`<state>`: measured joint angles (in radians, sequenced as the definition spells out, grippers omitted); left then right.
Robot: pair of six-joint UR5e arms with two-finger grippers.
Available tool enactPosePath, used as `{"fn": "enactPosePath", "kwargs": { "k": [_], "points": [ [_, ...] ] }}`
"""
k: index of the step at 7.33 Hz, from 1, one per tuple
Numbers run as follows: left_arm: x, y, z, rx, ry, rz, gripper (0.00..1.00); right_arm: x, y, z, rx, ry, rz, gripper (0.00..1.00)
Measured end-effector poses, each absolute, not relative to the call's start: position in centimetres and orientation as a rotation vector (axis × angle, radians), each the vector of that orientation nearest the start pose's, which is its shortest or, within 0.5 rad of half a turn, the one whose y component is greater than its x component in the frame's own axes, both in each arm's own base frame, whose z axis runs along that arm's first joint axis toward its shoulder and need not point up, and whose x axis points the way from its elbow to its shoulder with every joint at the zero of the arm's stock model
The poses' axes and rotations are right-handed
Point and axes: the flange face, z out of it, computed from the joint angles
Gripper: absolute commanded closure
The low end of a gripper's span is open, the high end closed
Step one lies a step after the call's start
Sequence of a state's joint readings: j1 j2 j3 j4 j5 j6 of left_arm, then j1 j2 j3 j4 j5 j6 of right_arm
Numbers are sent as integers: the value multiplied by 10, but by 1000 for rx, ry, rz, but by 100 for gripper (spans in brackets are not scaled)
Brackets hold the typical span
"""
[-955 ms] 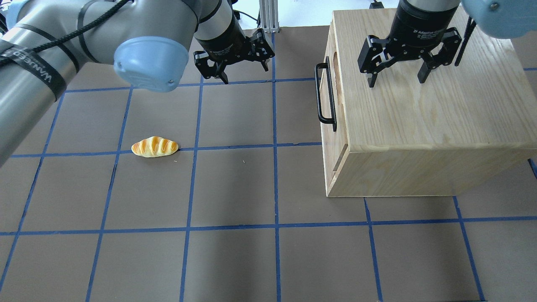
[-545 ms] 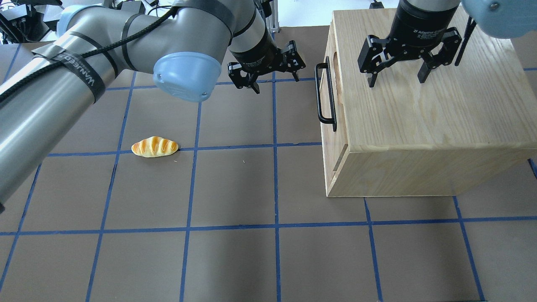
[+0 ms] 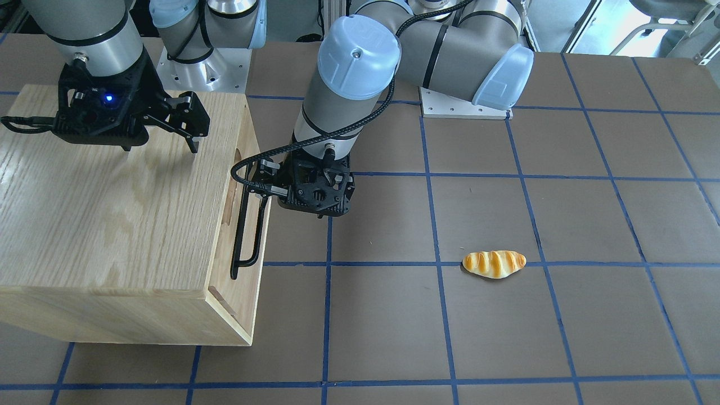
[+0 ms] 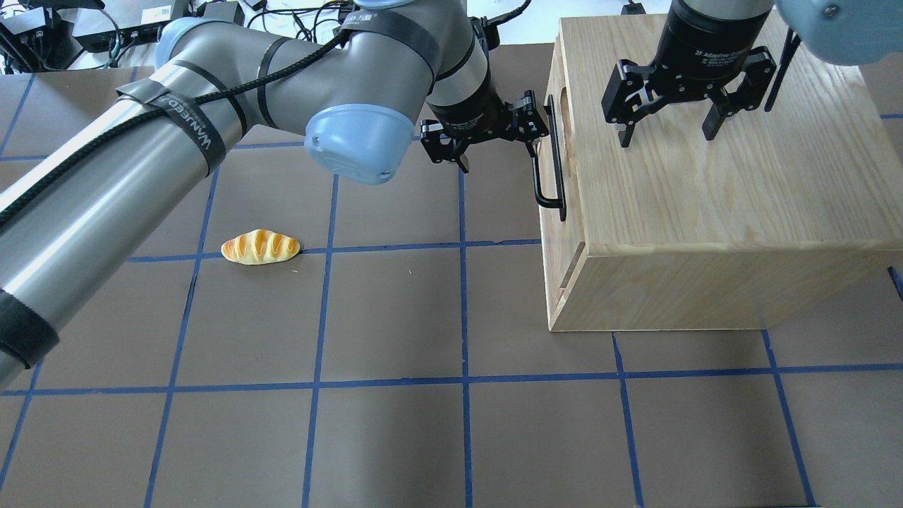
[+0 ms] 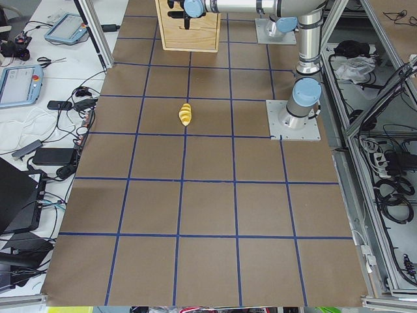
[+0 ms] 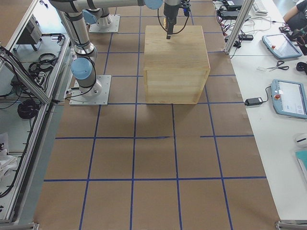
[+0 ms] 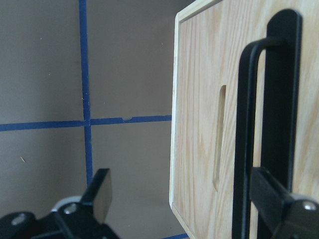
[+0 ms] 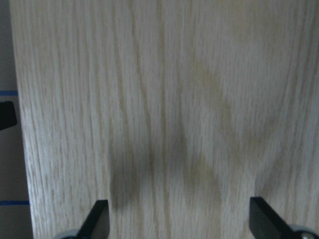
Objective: Open upper drawer
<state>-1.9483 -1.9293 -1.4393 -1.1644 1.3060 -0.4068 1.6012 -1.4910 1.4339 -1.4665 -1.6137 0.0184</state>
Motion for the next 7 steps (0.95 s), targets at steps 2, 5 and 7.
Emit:
{"fn": "enactPosePath", "kwargs": {
  "k": [2, 5, 7],
  "points": [
    [-393, -540, 391, 18, 3463, -89, 0, 145, -516, 505, -20, 3185, 72, 0],
    [-397, -542, 383, 22, 3472, -60, 0, 145, -516, 505, -21, 3185, 72, 0],
    [-398, -544, 377, 20, 3470, -45, 0, 145, -516, 505, -19, 3185, 72, 0]
  ]
}}
